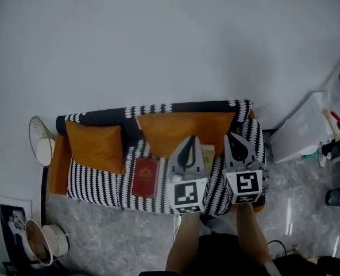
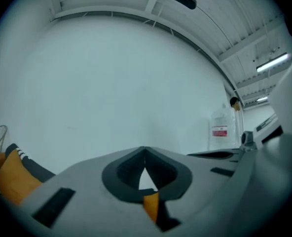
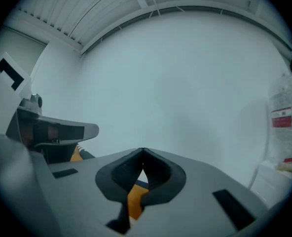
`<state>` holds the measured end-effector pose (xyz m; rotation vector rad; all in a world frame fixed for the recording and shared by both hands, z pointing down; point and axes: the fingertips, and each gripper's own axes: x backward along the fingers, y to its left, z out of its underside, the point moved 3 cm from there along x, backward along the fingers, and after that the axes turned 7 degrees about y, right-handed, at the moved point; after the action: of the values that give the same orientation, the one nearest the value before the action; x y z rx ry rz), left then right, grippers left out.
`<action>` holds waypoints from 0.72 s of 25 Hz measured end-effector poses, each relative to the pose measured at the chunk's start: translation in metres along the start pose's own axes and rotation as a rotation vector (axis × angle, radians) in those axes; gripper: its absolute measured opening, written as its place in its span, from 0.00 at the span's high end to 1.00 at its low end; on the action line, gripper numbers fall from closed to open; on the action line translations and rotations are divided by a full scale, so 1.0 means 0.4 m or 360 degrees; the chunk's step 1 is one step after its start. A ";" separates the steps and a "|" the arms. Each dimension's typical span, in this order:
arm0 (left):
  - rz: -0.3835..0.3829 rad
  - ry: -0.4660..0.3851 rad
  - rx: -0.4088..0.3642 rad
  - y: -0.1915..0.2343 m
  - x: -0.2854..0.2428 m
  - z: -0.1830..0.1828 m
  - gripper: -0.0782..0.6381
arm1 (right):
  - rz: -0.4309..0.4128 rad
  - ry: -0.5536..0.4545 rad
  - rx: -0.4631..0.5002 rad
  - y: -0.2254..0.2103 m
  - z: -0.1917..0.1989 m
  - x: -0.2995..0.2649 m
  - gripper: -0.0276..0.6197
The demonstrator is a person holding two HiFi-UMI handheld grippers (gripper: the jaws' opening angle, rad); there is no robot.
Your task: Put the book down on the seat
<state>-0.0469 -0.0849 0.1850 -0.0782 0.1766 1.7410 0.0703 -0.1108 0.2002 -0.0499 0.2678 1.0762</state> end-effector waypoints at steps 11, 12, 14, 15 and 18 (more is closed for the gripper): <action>-0.0045 -0.0219 -0.0084 0.047 0.014 -0.239 0.87 | -0.0138 -0.0335 0.0029 -0.002 -0.285 -0.028 0.94; -0.0041 -0.0242 -0.0088 0.044 0.015 -0.263 0.87 | -0.0135 -0.0350 0.0039 -0.006 -0.311 -0.027 0.94; -0.0010 -0.0292 -0.0082 0.033 0.018 -0.307 0.87 | -0.0130 -0.0373 0.0044 -0.017 -0.354 -0.017 0.94; 0.0013 -0.0315 -0.0072 0.026 0.019 -0.324 0.87 | -0.0137 -0.0387 0.0039 -0.021 -0.369 -0.009 0.94; 0.0041 -0.0346 -0.0120 0.006 0.018 -0.358 0.87 | -0.0137 -0.0405 0.0016 -0.032 -0.377 0.015 0.94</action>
<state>-0.0574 -0.1017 0.0428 0.0584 -0.0475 1.7682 0.0552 -0.1375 0.0519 0.0835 0.0411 0.9839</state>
